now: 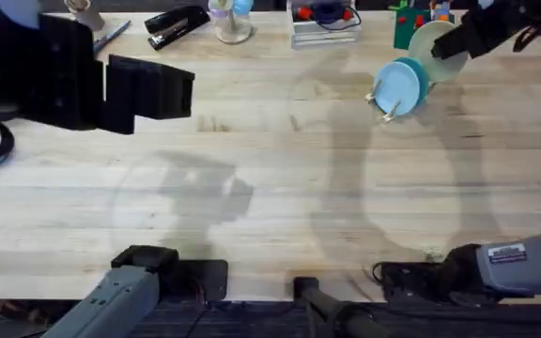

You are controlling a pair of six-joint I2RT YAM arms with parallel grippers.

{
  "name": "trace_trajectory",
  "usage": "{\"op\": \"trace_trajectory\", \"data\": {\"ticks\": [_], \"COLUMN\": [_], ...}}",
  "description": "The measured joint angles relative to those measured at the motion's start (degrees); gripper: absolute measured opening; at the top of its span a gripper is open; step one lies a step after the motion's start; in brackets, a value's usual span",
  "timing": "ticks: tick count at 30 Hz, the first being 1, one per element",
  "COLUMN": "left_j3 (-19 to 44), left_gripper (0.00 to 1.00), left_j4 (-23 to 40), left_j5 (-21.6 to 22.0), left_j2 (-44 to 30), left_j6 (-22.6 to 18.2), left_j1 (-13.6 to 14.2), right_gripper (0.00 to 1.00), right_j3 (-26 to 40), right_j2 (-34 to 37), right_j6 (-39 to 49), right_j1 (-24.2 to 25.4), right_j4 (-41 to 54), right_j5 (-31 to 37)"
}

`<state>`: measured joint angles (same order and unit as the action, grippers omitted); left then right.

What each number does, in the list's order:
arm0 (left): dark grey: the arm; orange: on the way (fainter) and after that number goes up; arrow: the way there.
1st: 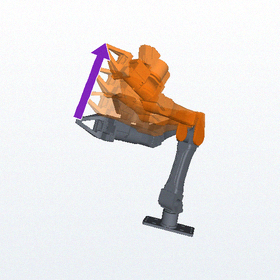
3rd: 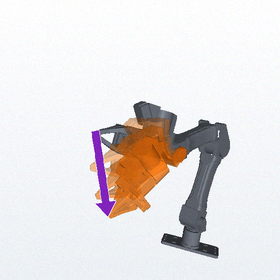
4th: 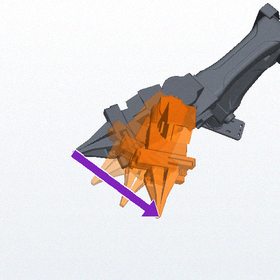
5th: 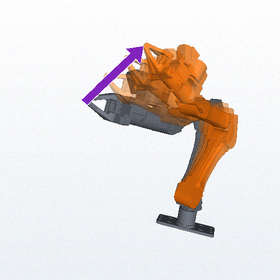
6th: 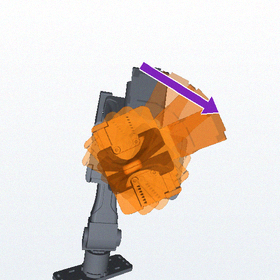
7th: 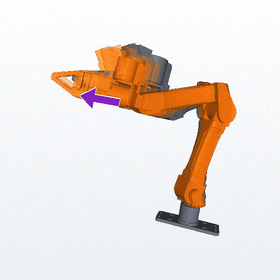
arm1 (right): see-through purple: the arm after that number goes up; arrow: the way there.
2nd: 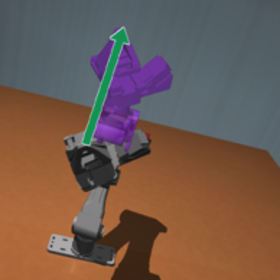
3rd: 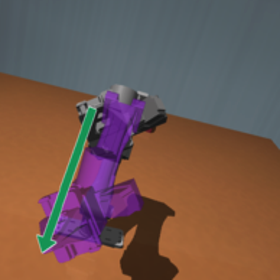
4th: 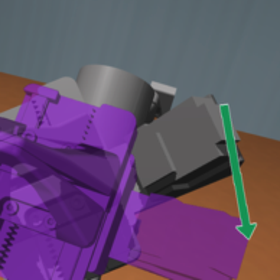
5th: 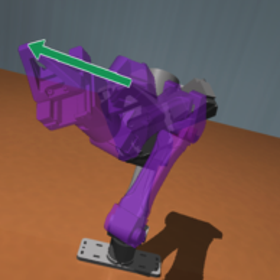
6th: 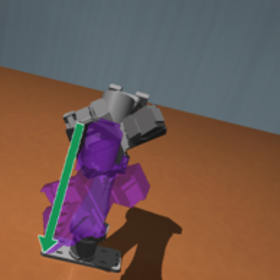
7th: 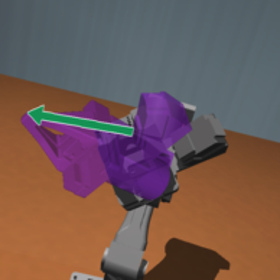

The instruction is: Pick up the plates from the table one by one and place each into a slot on the dish rack.

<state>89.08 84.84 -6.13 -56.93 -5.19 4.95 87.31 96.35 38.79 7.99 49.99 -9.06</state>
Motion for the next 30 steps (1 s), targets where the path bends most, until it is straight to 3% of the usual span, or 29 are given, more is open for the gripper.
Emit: {"op": "trace_trajectory", "data": {"ticks": [30], "left_j3": [0.00], "left_gripper": [0.993], "left_j4": [0.00], "left_j5": [0.00], "left_j2": [0.00], "left_j6": [0.02], "left_j1": [0.00], "right_gripper": [0.031], "right_j3": [0.00], "right_j2": [3.30], "right_j6": [-0.04], "right_j1": [0.00], "right_j4": [-0.33], "right_j5": [0.00]}}
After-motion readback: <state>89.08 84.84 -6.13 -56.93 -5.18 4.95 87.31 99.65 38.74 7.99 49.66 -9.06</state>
